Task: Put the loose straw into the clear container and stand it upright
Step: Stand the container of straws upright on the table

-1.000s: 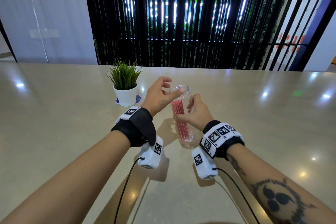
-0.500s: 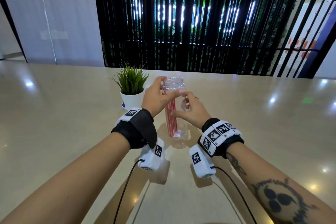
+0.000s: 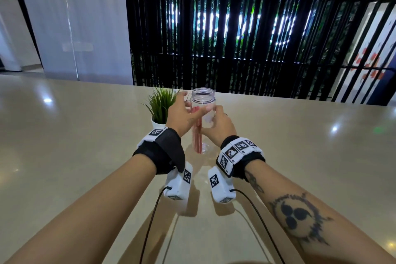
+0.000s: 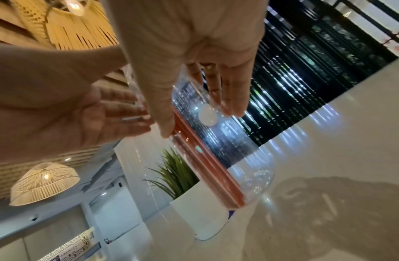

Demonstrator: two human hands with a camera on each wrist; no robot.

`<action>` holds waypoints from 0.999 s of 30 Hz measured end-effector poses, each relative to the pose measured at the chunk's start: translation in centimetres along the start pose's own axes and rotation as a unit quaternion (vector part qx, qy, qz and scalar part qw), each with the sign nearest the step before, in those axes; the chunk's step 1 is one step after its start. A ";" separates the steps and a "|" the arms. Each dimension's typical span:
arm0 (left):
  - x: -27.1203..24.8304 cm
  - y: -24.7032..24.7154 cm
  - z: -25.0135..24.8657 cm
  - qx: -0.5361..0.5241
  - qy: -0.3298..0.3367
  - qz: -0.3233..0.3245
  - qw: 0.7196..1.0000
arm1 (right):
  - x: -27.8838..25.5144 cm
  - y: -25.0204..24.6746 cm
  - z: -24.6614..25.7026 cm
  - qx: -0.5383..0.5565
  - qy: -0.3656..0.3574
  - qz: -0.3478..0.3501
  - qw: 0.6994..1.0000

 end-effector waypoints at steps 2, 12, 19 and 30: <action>-0.3 -0.2 1.3 0.026 0.004 0.045 0.999 | 1.1 1.0 -0.5 0.009 0.007 0.020 1.000; -0.3 -0.6 7.2 0.210 -0.003 0.154 0.965 | 3.7 6.0 -3.0 0.058 0.039 0.138 0.988; 2.5 -1.0 7.7 0.282 0.003 0.156 0.947 | 5.1 8.3 -3.6 0.083 0.055 0.132 0.986; 3.7 -0.6 7.8 0.304 -0.003 0.155 0.940 | 6.2 8.6 -3.7 0.034 0.047 0.147 0.987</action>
Point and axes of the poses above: each hand's wrist, its own x-axis towards the middle knuckle, its own y-axis out of the palm, z = x × y, the point moved 1 cm from there along x, towards the middle knuckle, and after that the axes turned 4 degrees about -x, right-handed, at the moved point
